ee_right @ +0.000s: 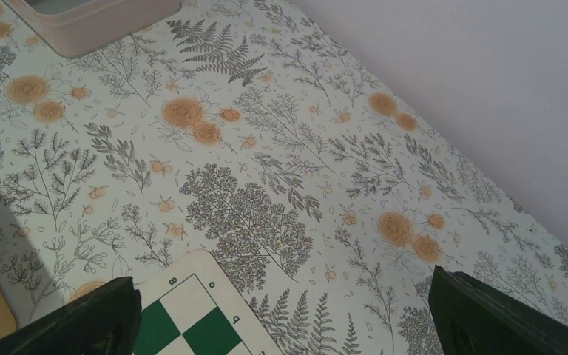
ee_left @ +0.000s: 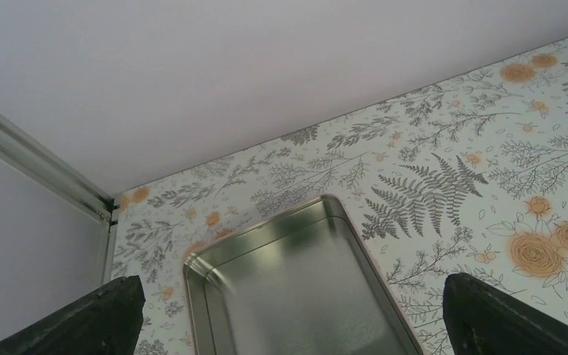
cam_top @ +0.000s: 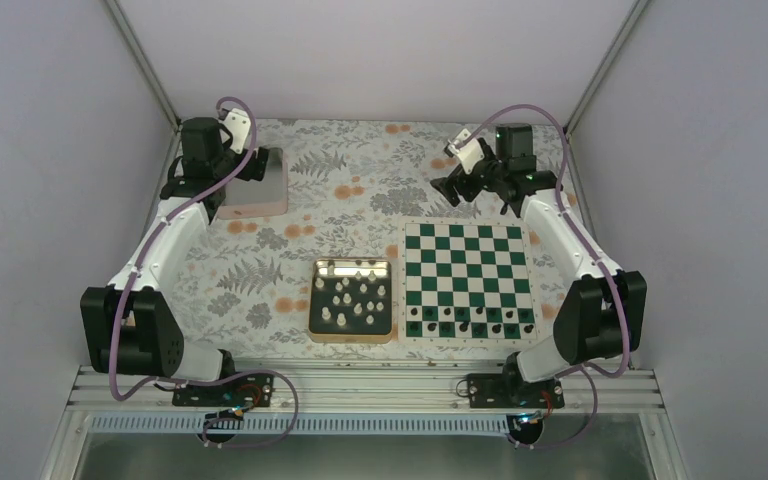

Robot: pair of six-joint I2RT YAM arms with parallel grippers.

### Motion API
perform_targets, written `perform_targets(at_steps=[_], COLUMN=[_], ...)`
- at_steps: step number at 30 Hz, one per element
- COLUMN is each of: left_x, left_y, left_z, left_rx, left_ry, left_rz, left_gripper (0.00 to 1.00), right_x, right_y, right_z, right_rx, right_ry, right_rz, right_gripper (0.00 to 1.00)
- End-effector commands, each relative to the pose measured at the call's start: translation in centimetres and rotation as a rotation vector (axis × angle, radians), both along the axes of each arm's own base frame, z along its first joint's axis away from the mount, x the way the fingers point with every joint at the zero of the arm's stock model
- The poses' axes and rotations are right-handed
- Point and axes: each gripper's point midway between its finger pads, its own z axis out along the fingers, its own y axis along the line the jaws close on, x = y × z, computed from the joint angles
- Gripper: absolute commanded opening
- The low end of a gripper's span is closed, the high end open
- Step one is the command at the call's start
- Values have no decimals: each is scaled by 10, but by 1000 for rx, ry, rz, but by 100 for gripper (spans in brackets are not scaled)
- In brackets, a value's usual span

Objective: Set up the chess pieces on the board
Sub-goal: Pick up the chess piece from the storage box.

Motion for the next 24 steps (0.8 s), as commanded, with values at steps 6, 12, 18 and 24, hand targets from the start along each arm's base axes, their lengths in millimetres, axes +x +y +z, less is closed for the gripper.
perform_targets(at_steps=[6, 12, 18, 24], left_x=[-3, -7, -4, -5], left_y=[-10, -15, -16, -15], left_z=[16, 18, 9, 8], left_rx=[9, 16, 50, 87], left_ry=[-41, -52, -35, -37], left_rz=[-64, -100, -122, -135], left_gripper=[100, 100, 100, 100], right_x=[2, 5, -5, -48], right_y=[-1, -2, 35, 116], right_z=[0, -4, -8, -49], right_rx=[-38, -64, -118, -281], right_ry=[-18, -4, 43, 158], right_rz=[-6, -7, 116, 334], right_gripper=[100, 100, 100, 92])
